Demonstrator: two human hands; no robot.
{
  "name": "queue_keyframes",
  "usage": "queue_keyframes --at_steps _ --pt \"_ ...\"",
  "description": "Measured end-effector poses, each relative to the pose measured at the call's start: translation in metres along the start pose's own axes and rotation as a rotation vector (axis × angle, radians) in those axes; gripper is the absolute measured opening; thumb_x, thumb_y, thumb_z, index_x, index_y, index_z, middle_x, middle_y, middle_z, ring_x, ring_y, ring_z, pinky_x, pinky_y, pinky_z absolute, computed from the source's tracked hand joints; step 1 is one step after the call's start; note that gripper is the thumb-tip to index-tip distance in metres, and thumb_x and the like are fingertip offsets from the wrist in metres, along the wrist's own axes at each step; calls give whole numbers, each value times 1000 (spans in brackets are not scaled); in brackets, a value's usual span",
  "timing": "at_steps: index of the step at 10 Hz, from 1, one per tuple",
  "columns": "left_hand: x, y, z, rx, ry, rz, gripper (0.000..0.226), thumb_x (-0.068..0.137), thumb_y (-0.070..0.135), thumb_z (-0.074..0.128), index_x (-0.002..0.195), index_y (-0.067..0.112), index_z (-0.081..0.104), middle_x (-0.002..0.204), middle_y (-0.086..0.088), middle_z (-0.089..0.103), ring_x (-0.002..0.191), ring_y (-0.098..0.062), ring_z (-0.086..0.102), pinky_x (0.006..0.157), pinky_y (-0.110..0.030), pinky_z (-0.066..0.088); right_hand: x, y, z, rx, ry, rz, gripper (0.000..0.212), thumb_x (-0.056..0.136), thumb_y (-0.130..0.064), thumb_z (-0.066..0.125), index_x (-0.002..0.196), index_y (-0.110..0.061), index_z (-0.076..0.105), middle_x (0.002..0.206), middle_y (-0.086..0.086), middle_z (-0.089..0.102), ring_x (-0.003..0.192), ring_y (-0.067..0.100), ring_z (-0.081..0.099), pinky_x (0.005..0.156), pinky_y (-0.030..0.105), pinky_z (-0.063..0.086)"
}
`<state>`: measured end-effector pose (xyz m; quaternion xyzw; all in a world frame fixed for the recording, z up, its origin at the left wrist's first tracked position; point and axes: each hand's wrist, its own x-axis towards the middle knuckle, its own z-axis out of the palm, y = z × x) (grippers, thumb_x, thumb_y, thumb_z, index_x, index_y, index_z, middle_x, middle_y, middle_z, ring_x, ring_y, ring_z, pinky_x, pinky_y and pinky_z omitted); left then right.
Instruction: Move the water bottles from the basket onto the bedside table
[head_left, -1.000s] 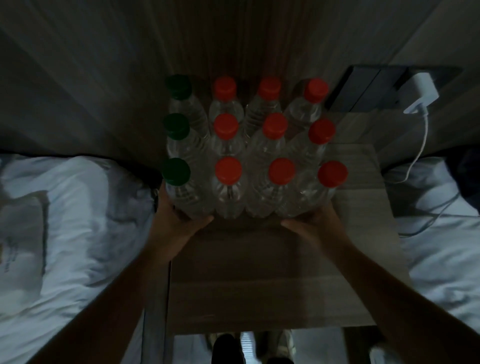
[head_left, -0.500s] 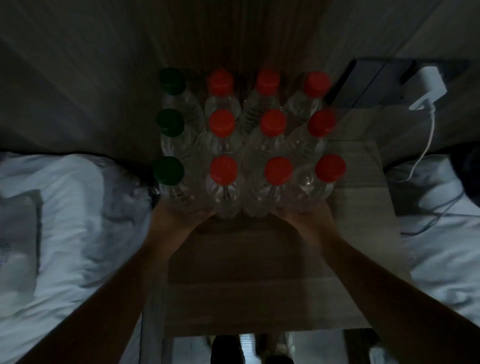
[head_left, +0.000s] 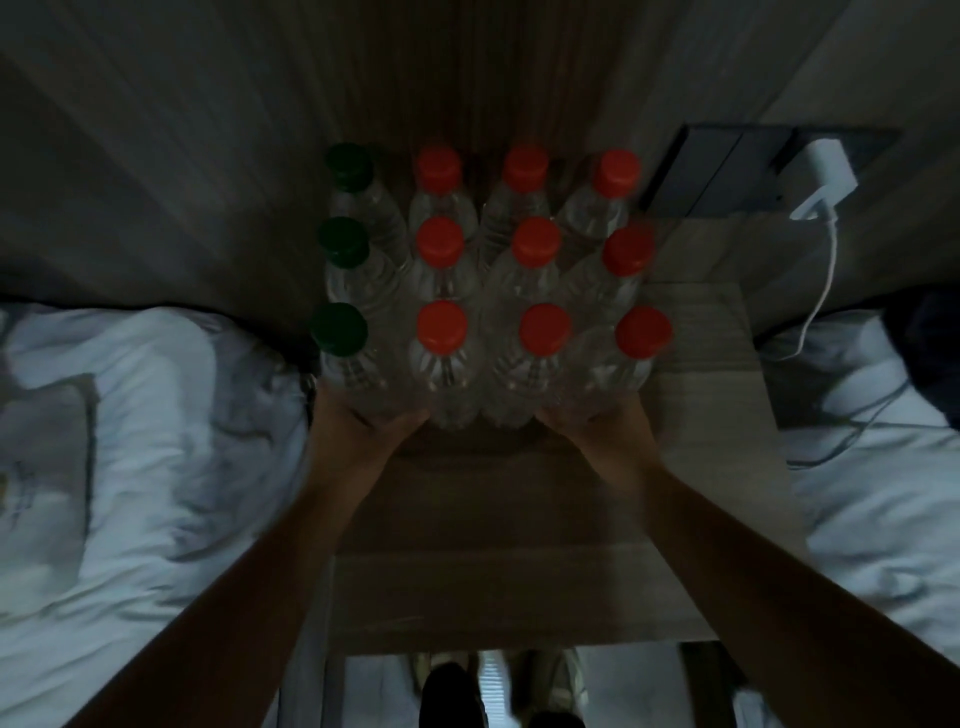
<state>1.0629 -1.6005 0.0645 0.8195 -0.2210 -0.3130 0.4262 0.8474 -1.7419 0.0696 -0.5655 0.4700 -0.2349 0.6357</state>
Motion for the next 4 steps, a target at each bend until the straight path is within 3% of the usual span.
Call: queue_keyframes --at_steps 1,2,3,4 --pt "1 -3 3 116 -12 -4 62 73 34 76 125 14 50 122 1 59 111 -11 57 87 -28 49 -2 11 -1 -182 44 5 83 51 -37 86 126 -25 50 118 -3 65 109 13 63 85 36 57" --pt "-21 7 0 61 -51 43 64 64 53 74 119 26 55 114 10 63 103 -1 60 80 -18 49 -10 31 -7 -353 54 121 101 37 -49 87 128 -40 43 122 -7 61 113 16 59 87 45 56" --pt "-53 22 -3 66 -152 66 52 73 34 74 121 26 54 115 10 61 107 -6 59 81 -17 49 -30 30 -10 -544 -1 183 98 41 -61 78 129 -43 41 121 -9 58 113 16 57 87 42 55" --pt "-86 53 -11 96 -131 -7 61 77 18 74 131 12 45 120 3 56 108 -14 56 84 -27 46 -53 17 -14 -520 -64 195 92 40 -70 78 123 -42 48 117 -9 62 109 18 61 86 42 55"
